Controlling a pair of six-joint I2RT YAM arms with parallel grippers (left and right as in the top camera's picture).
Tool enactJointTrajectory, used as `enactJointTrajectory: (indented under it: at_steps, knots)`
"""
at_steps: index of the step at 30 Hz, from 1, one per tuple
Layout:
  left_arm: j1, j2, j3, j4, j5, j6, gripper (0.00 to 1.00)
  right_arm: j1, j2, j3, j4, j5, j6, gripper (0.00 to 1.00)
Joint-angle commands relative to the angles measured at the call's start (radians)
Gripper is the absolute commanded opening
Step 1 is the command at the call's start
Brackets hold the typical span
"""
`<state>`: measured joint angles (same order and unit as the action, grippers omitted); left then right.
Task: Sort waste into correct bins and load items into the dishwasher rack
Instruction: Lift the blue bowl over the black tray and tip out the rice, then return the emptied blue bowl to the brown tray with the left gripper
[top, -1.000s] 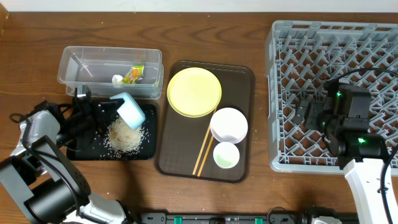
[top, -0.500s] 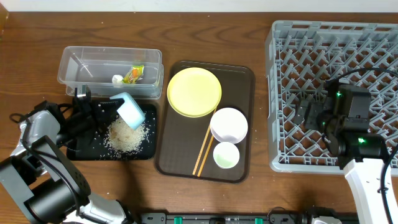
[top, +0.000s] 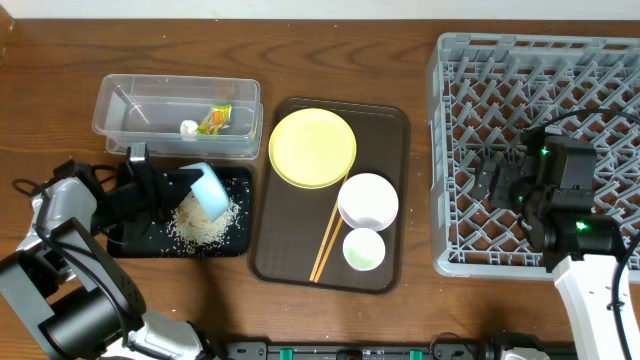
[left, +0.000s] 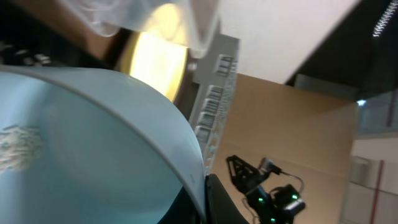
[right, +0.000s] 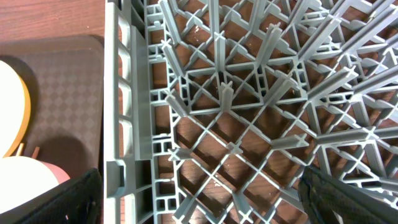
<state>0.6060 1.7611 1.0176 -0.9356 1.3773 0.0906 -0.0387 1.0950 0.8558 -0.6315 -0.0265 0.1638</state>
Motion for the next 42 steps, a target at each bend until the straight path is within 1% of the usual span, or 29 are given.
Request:
enactJointTrajectory:
  at_steps: [1, 3, 5, 7, 8, 10, 13, 15, 17, 18, 20, 23, 25, 26, 27, 33, 37, 42]
  knots:
    - [0.004, 0.003, -0.002, -0.003, 0.196, 0.129, 0.06, 0.01, -0.004, 0.019, -0.001, -0.001, -0.004, 0.99]
    - [0.004, 0.003, -0.002, 0.017, 0.19, 0.131, 0.06, 0.01, -0.004, 0.019, -0.001, -0.001, -0.004, 0.99]
    - [0.005, 0.003, -0.002, 0.029, 0.142, 0.122, 0.06, 0.01, -0.004, 0.019, -0.001, -0.001, -0.004, 0.99]
    - [0.005, 0.003, -0.002, 0.029, 0.092, 0.064, 0.06, 0.01, -0.004, 0.019, -0.001, -0.001, -0.004, 0.99]
    - [0.005, 0.003, -0.002, 0.028, 0.097, 0.043, 0.06, 0.01, -0.004, 0.019, -0.001, -0.001, -0.004, 0.99]
    - [0.005, 0.003, -0.002, 0.029, 0.194, 0.07, 0.07, 0.01, -0.004, 0.019, -0.001, -0.001, -0.004, 0.99]
    - [0.007, 0.003, -0.001, 0.045, 0.192, 0.081, 0.06, 0.01, -0.004, 0.019, -0.001, -0.001, -0.004, 0.99]
    - [0.007, 0.003, -0.001, 0.067, 0.151, 0.075, 0.06, 0.01, -0.004, 0.019, -0.001, -0.001, -0.004, 0.99]
    - [0.007, 0.003, -0.001, 0.067, 0.108, 0.009, 0.06, 0.01, -0.004, 0.019, -0.001, -0.001, -0.004, 0.99]
    - [0.007, 0.003, -0.001, 0.062, 0.13, -0.002, 0.06, 0.01, -0.004, 0.019, -0.001, -0.001, -0.004, 0.99]
    - [0.005, 0.002, -0.001, 0.058, 0.196, 0.022, 0.06, 0.01, -0.004, 0.019, -0.001, -0.001, -0.004, 0.99]
    - [0.01, 0.003, -0.001, 0.077, 0.171, 0.039, 0.06, 0.01, -0.004, 0.019, -0.001, -0.001, -0.004, 0.99]
    - [0.012, 0.003, -0.001, 0.083, 0.127, 0.003, 0.06, 0.01, -0.004, 0.019, -0.001, -0.001, -0.004, 0.99]
    - [0.012, 0.003, -0.001, 0.08, 0.144, -0.006, 0.06, 0.01, -0.004, 0.019, -0.001, -0.001, -0.004, 0.99]
    - [0.009, 0.002, -0.001, 0.08, 0.195, 0.006, 0.06, 0.01, -0.004, 0.019, -0.001, -0.001, -0.004, 0.99]
    - [0.003, -0.004, 0.0, 0.071, 0.172, 0.004, 0.06, 0.01, -0.004, 0.019, -0.001, -0.001, -0.004, 0.99]
    - [-0.042, -0.027, 0.0, 0.054, 0.167, 0.006, 0.06, 0.01, -0.004, 0.019, 0.0, -0.001, -0.004, 0.99]
    - [-0.176, -0.14, 0.002, 0.068, 0.066, 0.036, 0.06, 0.01, -0.004, 0.019, 0.0, -0.001, -0.004, 0.99]
